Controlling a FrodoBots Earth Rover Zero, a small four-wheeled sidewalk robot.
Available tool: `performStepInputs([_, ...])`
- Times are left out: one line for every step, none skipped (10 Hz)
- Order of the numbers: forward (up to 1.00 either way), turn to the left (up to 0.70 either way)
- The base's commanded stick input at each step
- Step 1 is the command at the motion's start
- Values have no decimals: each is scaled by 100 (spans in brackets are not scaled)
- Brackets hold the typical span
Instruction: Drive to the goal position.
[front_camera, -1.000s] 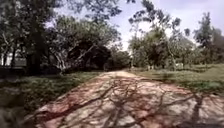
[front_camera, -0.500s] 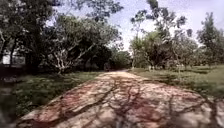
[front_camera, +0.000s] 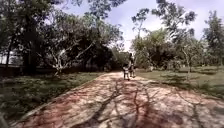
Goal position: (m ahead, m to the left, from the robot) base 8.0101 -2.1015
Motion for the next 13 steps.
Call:
performStepInputs([0,0])
performStepInputs([0,0])
performStepInputs([0,0])
performStepInputs([0,0])
performStepInputs([10,0])
performStepInputs([22,0])
performStepInputs([51,0])
performStepInputs([70,0])
performStepInputs([70,0])
performStepInputs([70,0])
performStepInputs([70,0])
performStepInputs([70,0])
performStepInputs([70,0])
